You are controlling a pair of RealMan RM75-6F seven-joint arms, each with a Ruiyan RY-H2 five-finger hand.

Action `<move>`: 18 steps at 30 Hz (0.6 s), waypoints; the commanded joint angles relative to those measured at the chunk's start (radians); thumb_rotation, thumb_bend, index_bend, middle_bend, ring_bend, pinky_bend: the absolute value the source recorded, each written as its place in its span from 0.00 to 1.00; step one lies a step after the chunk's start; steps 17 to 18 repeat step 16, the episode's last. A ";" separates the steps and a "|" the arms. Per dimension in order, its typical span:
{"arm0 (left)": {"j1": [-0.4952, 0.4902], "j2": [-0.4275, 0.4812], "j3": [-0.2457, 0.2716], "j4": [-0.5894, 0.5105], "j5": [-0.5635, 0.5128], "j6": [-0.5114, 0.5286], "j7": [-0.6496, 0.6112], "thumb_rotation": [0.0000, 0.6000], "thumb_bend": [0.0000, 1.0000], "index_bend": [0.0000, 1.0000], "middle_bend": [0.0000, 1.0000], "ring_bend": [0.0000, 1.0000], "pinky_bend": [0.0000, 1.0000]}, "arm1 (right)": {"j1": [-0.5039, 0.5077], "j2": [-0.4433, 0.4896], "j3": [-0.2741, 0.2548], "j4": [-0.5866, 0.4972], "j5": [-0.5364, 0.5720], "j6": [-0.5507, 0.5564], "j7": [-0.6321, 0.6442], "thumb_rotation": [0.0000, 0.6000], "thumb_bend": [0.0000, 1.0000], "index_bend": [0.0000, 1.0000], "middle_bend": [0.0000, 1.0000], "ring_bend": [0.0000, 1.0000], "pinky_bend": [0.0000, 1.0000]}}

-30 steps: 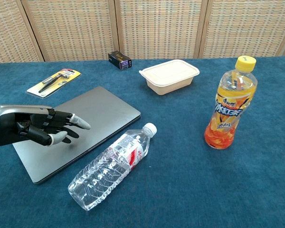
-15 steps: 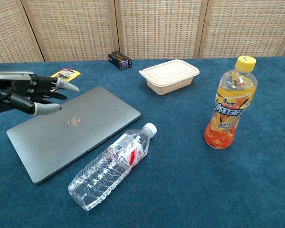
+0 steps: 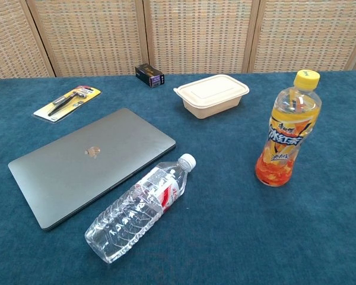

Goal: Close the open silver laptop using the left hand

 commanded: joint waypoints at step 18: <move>0.119 -0.011 0.032 0.098 0.018 0.078 0.041 1.00 0.03 0.02 0.00 0.00 0.00 | 0.005 -0.006 -0.008 -0.005 -0.008 -0.008 -0.010 1.00 0.05 0.00 0.00 0.00 0.00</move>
